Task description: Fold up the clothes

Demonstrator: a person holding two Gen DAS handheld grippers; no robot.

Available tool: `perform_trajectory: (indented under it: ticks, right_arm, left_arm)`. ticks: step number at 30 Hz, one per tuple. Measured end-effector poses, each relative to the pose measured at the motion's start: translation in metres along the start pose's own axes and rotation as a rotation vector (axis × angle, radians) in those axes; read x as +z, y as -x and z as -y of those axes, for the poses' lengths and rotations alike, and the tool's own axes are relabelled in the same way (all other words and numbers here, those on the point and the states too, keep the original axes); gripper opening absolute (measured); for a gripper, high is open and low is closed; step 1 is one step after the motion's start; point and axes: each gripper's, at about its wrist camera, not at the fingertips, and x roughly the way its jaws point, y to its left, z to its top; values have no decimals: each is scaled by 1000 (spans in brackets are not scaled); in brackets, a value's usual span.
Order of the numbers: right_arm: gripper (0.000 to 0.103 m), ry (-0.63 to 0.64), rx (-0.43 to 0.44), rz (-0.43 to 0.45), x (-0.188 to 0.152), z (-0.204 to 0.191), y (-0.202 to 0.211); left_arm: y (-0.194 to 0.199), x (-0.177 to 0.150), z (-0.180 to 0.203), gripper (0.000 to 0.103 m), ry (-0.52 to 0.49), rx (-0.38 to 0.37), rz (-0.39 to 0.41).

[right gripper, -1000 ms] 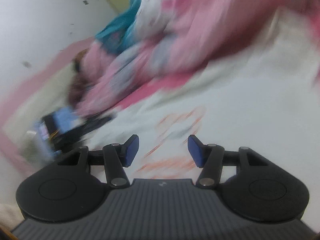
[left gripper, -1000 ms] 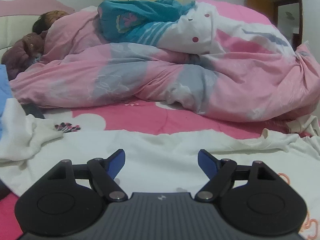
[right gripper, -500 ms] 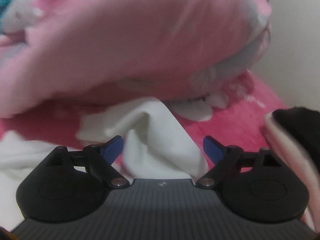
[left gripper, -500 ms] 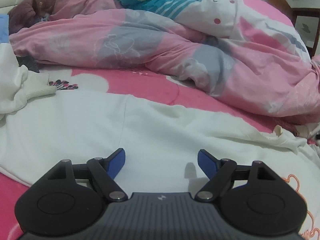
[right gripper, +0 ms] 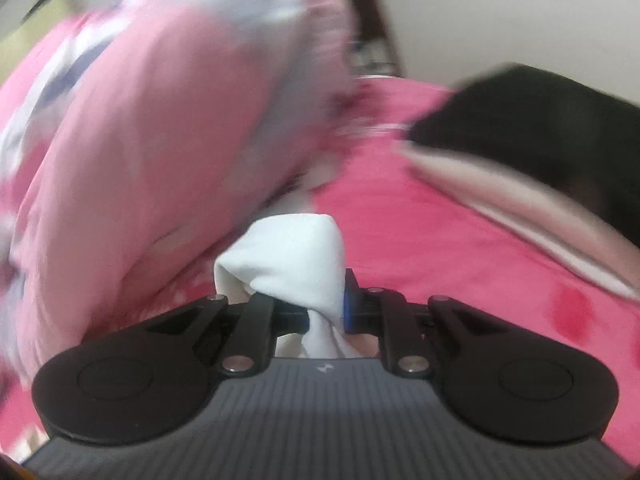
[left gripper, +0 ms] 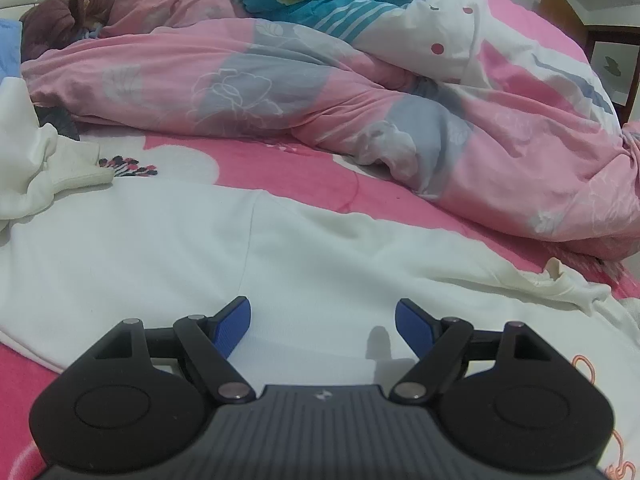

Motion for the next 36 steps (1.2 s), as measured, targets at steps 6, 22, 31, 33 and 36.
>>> perform_trajectory:
  ticks: [6,22,31,33,36]
  right_arm:
    - [17,-229,-72,-71,-24,70,10]
    - [73,-157,3,-228,-34,108,149]
    - [73,423,496,-236,-60,-118,102]
    - [73,484,514,-260,-71,-157,69]
    - [73,540,520,-304,-82,-203,21]
  left_arm:
    - [0,0,-1,81,5,-2,1]
    - [19,8,0,81,0,4,43]
    - [-2,62,37,81,-61,-49,-15]
    - [-21,74,48,81,-67,-91,-67]
    - [-57,90,68,81,-85,-140,-146]
